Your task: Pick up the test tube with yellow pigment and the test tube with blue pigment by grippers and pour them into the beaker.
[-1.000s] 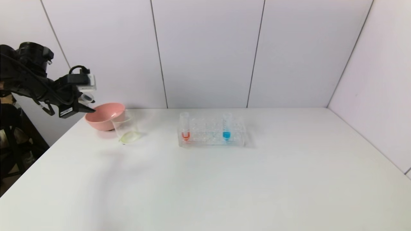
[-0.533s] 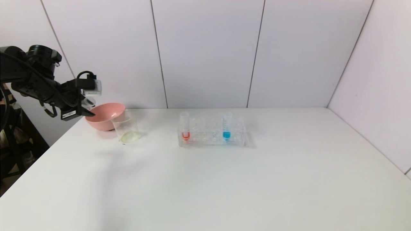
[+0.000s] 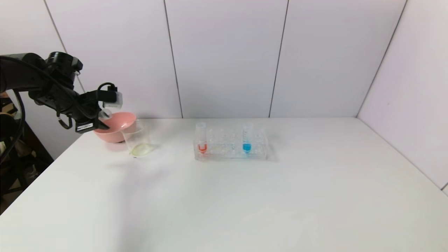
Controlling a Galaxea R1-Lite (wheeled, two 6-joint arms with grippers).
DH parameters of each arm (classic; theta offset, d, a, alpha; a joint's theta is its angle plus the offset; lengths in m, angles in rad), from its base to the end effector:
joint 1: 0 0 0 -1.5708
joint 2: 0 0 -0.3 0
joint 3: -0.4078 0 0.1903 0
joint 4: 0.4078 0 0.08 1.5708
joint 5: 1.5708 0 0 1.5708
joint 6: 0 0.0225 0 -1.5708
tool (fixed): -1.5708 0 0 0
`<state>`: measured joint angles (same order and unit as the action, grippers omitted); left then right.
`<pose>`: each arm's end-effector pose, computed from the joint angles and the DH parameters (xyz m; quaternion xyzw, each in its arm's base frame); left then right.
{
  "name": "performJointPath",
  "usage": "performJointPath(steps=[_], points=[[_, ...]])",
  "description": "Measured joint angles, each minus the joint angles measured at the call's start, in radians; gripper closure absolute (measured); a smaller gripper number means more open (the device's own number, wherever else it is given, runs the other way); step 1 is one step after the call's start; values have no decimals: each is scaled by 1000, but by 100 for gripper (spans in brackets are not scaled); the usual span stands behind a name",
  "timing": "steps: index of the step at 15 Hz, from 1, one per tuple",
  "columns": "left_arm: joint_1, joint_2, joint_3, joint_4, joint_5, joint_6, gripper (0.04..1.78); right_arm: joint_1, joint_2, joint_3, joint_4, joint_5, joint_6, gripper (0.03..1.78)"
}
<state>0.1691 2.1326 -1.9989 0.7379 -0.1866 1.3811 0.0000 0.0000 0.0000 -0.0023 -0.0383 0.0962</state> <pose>0.4036 0.0647 0.2272 0.5198 0.3152 -0.2708 0.7464 -0.0228 -0.0009 0.0757 0.0481 -0.0021 -0.0191 0.9987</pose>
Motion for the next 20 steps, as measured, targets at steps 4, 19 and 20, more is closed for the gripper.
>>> performJointPath(steps=[4, 19, 20], points=[[-25, 14, 0, -7, 33, -29, 128, 0, 0, 0, 0, 0, 0, 4], [-61, 29, 0, -12, 96, -57, 128, 0, 0, 0, 0, 0, 0, 4], [-62, 29, 0, -12, 99, -57, 128, 0, 0, 0, 0, 0, 0, 4]])
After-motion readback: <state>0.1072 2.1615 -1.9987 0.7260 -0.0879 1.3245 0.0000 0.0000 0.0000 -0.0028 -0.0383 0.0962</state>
